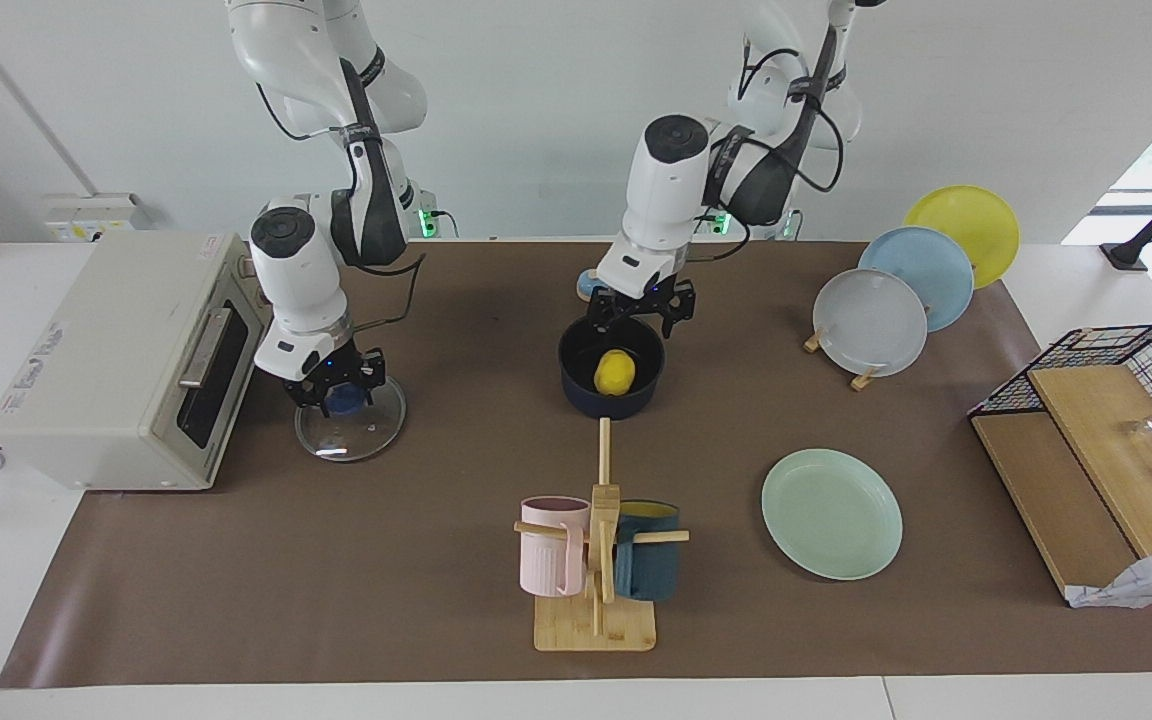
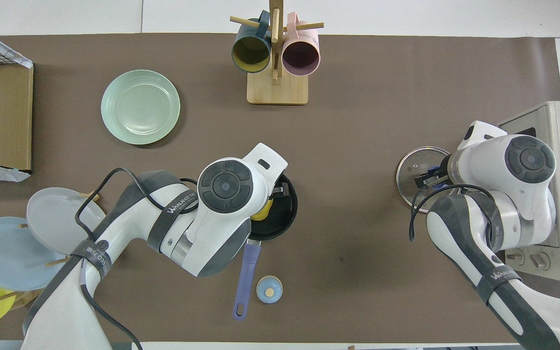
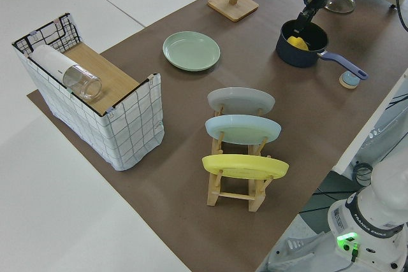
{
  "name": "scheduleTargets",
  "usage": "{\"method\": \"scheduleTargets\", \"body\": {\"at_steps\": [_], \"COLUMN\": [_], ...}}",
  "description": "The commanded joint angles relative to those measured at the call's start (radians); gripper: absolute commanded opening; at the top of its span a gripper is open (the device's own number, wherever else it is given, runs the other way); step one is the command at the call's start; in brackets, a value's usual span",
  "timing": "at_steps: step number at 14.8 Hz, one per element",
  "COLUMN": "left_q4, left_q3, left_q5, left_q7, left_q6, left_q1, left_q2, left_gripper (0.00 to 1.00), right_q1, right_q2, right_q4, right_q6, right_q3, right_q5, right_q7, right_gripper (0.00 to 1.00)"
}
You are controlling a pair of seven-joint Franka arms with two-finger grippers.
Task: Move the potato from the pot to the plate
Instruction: 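Set the lid down by the toaster while the left gripper reaches the pot, then grasp the yellow potato with the left gripper while the right gripper withdraws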
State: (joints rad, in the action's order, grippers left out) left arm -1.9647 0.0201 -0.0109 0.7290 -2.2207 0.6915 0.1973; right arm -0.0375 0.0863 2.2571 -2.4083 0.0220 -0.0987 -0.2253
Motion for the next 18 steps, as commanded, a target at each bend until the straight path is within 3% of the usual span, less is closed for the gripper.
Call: {"method": "scheduleTargets", "body": {"at_steps": [1,6,10,14,18], "left_q4": [-0.025,-0.025,-0.026,-0.028,-0.042], "left_q3": [-0.023,-0.023,-0.023,-0.023,-0.023], "left_q5": [0.009,0.065,0.068,0.068,0.069], "left_q7": [-0.022,-0.014,-0.010,0.000,0.004], "left_q6": [-0.034,-0.060,-0.085,-0.086,-0.091], "left_q1": [0.016,0.019,0.022,0.035,0.037], "left_q2": [0.007,0.057,0.093,0.093,0.093], "left_gripper": [1.00,1.00,1.00,1.00,1.00], "right_q1": [0.022,0.010,0.014,0.008,0.034], "right_q2": [-0.022,-0.026,-0.042,-0.134,-0.129], "right_q4": [-0.066,-0.405,-0.580,-0.599,-0.594], "right_q6": [0.094,0.508,0.720,0.846,0.841], "right_q3": [0.016,0.018,0.013,0.019,0.018], "right_q5": [0.010,0.054,0.051,0.040,0.054], "right_q7": [-0.020,-0.006,0.027,0.135,0.172], "right_gripper": [1.00,1.00,1.00,1.00,1.00]}}
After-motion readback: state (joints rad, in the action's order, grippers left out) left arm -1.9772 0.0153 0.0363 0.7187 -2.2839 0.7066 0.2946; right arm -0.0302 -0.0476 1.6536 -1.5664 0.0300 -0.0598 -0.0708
